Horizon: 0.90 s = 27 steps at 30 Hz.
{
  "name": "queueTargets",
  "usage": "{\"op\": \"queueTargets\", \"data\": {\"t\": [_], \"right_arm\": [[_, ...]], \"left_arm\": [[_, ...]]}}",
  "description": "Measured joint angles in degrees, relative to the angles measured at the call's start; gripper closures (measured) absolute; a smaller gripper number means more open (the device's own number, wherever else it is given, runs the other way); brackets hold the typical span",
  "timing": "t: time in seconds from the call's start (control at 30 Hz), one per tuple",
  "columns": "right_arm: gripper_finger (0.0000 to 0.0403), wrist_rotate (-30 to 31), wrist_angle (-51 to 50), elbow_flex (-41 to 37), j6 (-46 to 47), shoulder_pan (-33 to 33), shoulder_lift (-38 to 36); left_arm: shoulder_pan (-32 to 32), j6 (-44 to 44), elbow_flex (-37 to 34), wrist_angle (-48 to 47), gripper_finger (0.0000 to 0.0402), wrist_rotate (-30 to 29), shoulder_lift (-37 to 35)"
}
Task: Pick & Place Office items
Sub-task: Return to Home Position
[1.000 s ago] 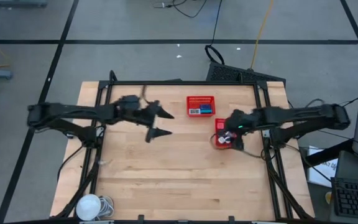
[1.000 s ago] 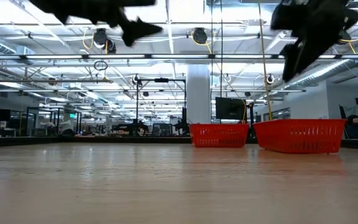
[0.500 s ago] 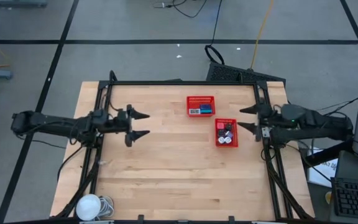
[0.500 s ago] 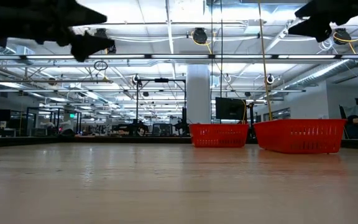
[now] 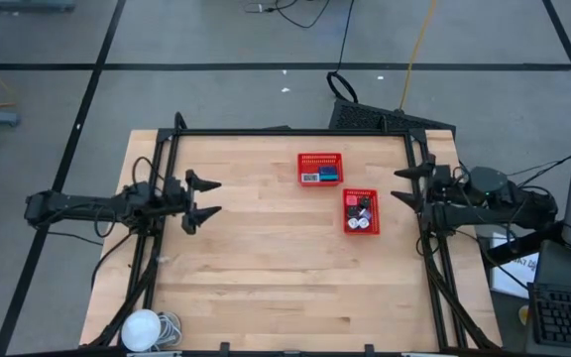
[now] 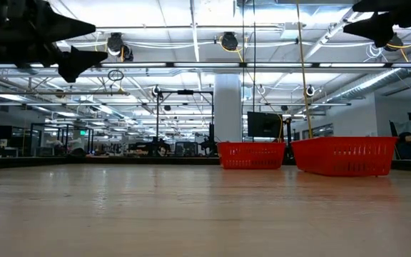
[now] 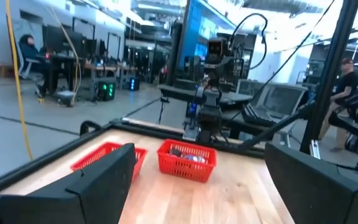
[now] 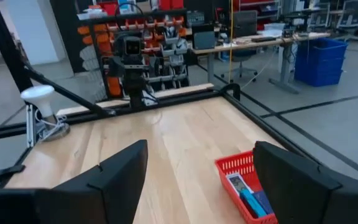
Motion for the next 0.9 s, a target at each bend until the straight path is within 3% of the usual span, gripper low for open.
{"op": "queueTargets", "data": {"t": [0.4, 0.73, 0.9], "right_arm": [[0.0121, -0.1, 1.1, -0.6, 0.3, 0.0, -6.1], [0.0126, -0.2, 7.5, -7.8, -4.1, 0.0, -6.9], [0.0124, -0.2, 15.5, -13.7, -3.9, 0.0, -7.0]], "left_arm": [[0.0, 2.1, -0.2, -10.1, 0.0041, -0.1, -8.6], [0.0, 2.5, -0.2, -10.2, 0.0041, -0.1, -8.9], [0.0, 2.5, -0.2, -10.2, 0.0041, -0.1, -8.9]]}}
